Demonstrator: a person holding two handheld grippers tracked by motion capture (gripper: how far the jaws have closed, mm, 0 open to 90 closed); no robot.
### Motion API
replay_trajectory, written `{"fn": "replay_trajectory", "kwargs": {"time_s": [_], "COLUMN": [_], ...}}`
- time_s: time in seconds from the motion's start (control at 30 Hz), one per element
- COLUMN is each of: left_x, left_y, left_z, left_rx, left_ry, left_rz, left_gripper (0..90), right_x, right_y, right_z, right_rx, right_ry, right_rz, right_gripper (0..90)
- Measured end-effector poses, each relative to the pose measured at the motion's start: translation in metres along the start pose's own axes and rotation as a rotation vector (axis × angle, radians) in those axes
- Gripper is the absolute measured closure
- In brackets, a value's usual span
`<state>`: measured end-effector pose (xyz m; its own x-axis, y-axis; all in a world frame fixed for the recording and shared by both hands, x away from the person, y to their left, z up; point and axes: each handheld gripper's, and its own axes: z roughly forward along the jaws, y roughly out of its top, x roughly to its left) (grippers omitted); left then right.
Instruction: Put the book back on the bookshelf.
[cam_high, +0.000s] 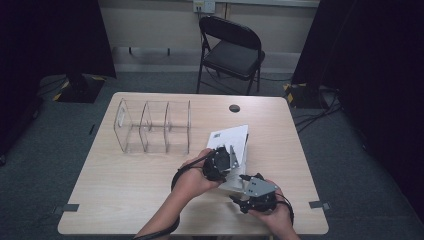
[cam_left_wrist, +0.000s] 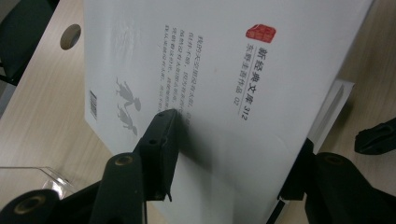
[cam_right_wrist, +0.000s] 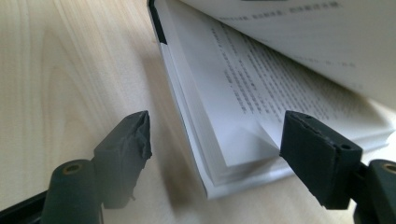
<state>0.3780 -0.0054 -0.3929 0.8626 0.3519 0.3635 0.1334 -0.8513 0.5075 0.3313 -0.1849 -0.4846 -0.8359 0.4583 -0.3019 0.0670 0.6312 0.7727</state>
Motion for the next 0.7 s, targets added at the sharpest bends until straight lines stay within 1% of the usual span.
{"fn": "replay_trajectory", "kwargs": {"time_s": [0.03,0.07,0.1,0.17,0.23,0.33,0.4,0.43,0.53,0.57,0.63,0.7], "left_x": [0.0004,0.0011,0.0013,0.0034,0.0045,0.0044,0.0050,0.0050,0.0053,0.0039,0.0032,0.0022], "left_y": [0.0008,0.0016,0.0020,0.0032,0.0044,0.0066,0.0071,0.0071,0.0072,0.0076,0.0079,0.0080], "left_z": [-0.0001,-0.0003,-0.0002,-0.0008,-0.0014,-0.0010,-0.0014,-0.0014,-0.0028,-0.0030,-0.0031,-0.0029], "left_rx": [-0.001,0.006,0.002,0.007,0.012,0.028,0.032,0.028,0.035,0.034,0.043,0.047], "left_ry": [-0.002,-0.003,-0.005,-0.011,-0.017,-0.015,-0.017,-0.020,-0.012,-0.005,-0.005,0.000], "left_rz": [-0.005,0.000,-0.010,-0.006,-0.014,-0.003,-0.001,-0.009,-0.012,-0.020,-0.007,-0.010], "left_gripper": [49.5,49.5,49.5,49.6,49.6,49.8,49.8,49.9,50.4,50.8,51.1,51.1], "right_x": [0.0003,0.0003,0.0002,-0.0002,-0.0006,-0.0019,-0.0021,-0.0019,-0.0027,-0.0028,-0.0030,-0.0026], "right_y": [0.0005,0.0012,0.0021,0.0028,0.0017,0.0013,0.0029,0.0033,0.0034,0.0037,0.0044,0.0045], "right_z": [0.0007,0.0012,0.0017,0.0037,0.0062,0.0075,0.0069,0.0067,0.0063,0.0063,0.0069,0.0075], "right_rx": [-0.006,-0.014,-0.016,-0.018,-0.008,-0.012,0.002,0.008,0.007,0.009,0.026,0.033], "right_ry": [0.000,-0.016,-0.027,-0.027,-0.027,-0.037,-0.040,-0.044,-0.057,-0.058,-0.068,-0.070], "right_rz": [-0.014,-0.036,-0.050,-0.052,-0.062,-0.061,-0.067,-0.069,-0.073,-0.077,-0.084,-0.091], "right_gripper": [24.3,24.4,24.3,24.4,24.7,26.3,28.5,29.8,33.9,34.0,34.2,34.3]}}
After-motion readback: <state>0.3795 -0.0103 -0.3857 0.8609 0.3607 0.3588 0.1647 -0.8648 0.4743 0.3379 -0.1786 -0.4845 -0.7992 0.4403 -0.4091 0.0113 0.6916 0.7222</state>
